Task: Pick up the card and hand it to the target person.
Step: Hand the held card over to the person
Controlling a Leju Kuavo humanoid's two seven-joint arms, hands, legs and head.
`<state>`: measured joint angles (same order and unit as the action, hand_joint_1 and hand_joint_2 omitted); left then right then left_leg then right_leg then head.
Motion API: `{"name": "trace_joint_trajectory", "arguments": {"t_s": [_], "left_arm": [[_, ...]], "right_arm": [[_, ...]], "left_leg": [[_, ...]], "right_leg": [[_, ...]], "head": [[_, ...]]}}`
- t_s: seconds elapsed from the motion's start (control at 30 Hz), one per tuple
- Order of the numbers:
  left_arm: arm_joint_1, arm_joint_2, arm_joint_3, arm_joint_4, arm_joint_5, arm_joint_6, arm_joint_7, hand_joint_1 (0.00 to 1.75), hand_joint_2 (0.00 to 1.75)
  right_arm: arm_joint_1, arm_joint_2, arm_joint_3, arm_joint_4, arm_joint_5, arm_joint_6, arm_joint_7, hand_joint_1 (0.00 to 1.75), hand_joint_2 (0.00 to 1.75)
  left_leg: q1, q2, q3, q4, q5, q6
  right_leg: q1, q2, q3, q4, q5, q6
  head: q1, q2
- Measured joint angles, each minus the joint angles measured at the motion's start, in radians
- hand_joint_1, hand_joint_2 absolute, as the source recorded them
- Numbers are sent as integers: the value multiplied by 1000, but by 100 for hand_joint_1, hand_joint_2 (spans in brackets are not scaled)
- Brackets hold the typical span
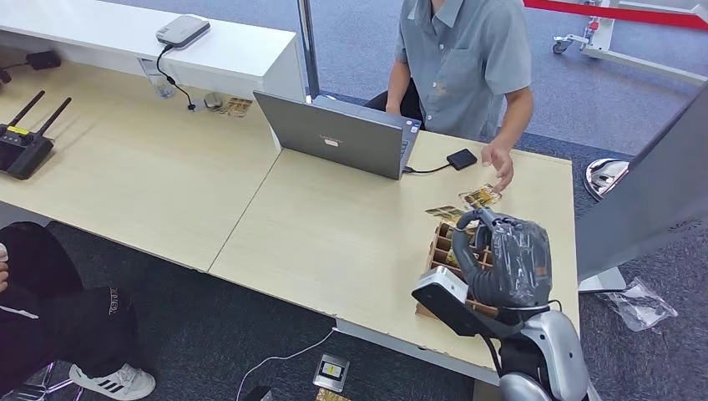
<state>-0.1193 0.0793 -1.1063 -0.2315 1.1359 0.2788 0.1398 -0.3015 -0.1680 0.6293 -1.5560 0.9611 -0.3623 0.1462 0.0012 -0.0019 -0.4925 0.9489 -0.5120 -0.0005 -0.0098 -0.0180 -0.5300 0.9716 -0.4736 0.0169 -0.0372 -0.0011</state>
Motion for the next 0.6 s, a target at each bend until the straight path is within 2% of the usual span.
{"name": "trace_joint_trajectory", "arguments": {"t_s": [0.27,0.6], "left_arm": [[-1,-4,0,0,-1,8,17,0,0],[-1,-6,0,0,-1,11,18,0,0]], "right_arm": [[-37,23,25,57,28,-6,41,175,175],[-58,41,49,116,20,-6,44,175,175]], "left_leg": [[0,0,-1,0,0,0],[0,0,-1,0,0,0]], "right_leg": [[0,0,0,0,0,0],[0,0,-1,0,0,0]], "head": [[0,0],[0,0]]}}
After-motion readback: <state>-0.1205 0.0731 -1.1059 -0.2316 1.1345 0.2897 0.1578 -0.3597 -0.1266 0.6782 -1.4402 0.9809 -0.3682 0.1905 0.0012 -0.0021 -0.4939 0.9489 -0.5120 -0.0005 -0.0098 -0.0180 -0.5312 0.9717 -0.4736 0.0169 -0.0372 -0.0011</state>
